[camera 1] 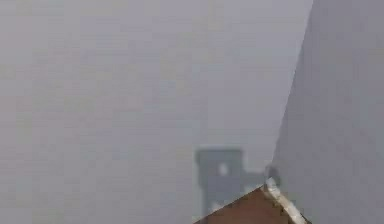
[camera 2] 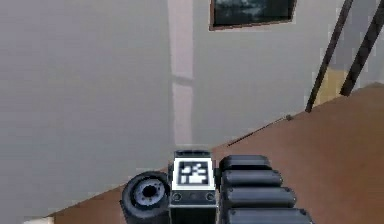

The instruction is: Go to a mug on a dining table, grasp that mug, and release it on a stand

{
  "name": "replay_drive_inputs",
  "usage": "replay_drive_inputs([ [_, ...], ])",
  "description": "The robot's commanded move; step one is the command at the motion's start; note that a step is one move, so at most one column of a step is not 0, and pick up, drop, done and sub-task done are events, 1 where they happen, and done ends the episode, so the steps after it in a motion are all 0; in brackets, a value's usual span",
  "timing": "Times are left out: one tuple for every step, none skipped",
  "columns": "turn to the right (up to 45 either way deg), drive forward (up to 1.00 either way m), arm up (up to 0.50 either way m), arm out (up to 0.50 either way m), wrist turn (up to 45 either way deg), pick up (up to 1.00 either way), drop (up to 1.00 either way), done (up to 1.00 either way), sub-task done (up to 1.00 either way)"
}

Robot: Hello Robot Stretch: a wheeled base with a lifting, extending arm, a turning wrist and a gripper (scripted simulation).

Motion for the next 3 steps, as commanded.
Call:
replay_drive_inputs([
  [45.0,0.00,0.00,0.00,0.0,0.00,0.00,0.00,0.00],
  [45.0,0.00,0.00,0.00,0.0,0.00,0.00,0.00,0.00],
  [12.0,0.00,0.00,0.00,0.0,0.00,0.00,0.00,0.00],
])
